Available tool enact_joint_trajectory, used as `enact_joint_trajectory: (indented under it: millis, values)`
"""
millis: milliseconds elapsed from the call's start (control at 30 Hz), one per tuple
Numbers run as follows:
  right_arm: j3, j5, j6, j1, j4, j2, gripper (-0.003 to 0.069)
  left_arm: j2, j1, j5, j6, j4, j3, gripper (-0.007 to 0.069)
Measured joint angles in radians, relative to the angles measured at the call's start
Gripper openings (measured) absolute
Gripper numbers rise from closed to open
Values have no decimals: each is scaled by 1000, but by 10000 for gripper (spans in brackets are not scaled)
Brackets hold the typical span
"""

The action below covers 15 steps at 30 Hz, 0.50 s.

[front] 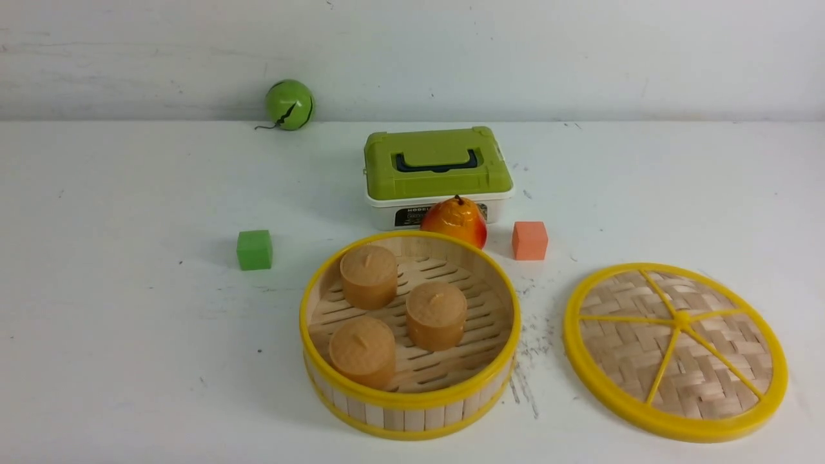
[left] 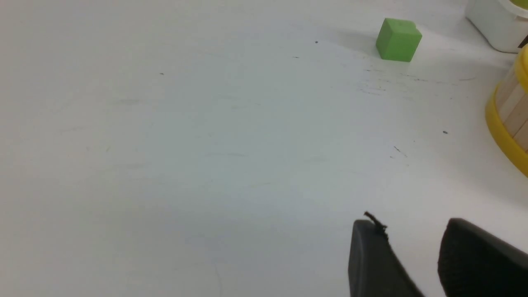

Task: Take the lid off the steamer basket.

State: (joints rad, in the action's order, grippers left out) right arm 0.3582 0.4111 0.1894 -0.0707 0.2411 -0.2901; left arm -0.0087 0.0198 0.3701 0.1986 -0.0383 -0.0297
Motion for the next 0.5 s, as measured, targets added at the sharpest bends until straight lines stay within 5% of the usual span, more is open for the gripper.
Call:
enact_joint_trajectory:
  millis: [233, 500]
  values:
    - [-329, -220, -182, 56, -123, 202, -22, 0, 0, 0, 0, 0, 0, 239]
    - [-384, -56, -332, 108, -227, 300, -22, 0, 0, 0, 0, 0, 0, 239]
